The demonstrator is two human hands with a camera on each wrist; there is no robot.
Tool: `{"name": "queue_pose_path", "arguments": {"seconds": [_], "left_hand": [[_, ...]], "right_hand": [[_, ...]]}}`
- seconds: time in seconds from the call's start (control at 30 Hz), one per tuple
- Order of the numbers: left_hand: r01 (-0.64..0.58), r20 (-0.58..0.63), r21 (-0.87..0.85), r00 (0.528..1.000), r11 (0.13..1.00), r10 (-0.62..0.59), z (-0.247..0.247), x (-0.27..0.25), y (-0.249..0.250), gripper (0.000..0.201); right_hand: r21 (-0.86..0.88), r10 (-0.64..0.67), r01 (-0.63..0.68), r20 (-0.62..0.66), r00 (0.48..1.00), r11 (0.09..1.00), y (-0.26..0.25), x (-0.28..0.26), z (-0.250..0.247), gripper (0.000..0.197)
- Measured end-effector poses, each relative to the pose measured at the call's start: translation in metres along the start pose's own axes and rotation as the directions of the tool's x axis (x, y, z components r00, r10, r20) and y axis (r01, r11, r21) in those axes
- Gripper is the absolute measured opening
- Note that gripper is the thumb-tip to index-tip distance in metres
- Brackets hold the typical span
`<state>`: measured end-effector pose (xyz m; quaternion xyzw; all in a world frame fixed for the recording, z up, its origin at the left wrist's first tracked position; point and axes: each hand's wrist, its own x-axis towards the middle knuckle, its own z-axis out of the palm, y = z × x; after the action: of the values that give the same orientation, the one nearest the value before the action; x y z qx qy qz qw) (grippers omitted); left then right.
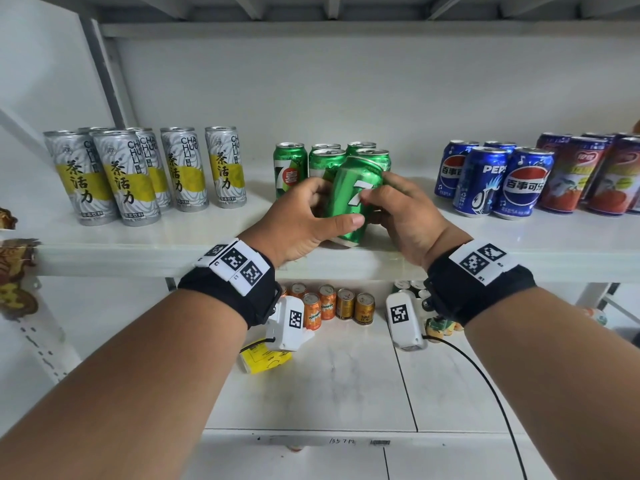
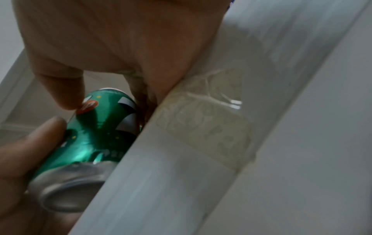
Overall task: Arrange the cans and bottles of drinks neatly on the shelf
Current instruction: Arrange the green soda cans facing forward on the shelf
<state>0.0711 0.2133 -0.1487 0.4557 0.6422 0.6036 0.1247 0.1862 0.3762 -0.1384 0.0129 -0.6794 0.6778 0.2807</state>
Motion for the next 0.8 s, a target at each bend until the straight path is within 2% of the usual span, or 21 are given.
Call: {"name": "queue_pose_path", "arguments": {"seconds": [0.13,0.27,0.37,0.5,0.67,0.8], "left_hand": [[0.030,0.045,-0.077,0.999,0.997,-0.027,0.0012,0.0024,-0.0019,0.078],[-0.010,0.099,0.046,0.995,0.999,0.005,0.0006,0.0022,0.0014,0.076],[-0.023,0.113,0.055,0.993,0.998,0.016,-0.0006,0.0021,0.0018,0.075],[-0.034,0.058,0.029,0.998,0.999,0.032,-0.0032,0.0018,-0.0001,0.081],[-0.067,0.055,0.066,0.996,0.996,0.064,-0.0036,0.0020,-0.0020,0.085],[-0.108,0.041,0.129,0.994,0.986,0.103,-0.0006,0.0023,-0.0028,0.082]], "right_hand": [[-0.018,0.028,-0.028,-0.002,1.000,0.999,-0.0003,0.0007,0.0004,0.030],[-0.005,0.029,-0.029,-0.010,1.000,1.000,0.0013,0.0019,0.0007,0.031],[-0.004,0.026,-0.026,-0.007,1.000,1.000,0.0024,0.0021,0.0001,0.044],[-0.021,0.023,-0.024,-0.017,1.000,1.000,0.0023,0.0026,-0.0001,0.051],[0.046,-0.008,0.009,-0.009,1.000,0.999,0.0020,0.0013,-0.0004,0.036],[0.026,-0.080,0.079,0.019,0.997,0.997,0.0029,-0.0006,-0.0018,0.046]]}}
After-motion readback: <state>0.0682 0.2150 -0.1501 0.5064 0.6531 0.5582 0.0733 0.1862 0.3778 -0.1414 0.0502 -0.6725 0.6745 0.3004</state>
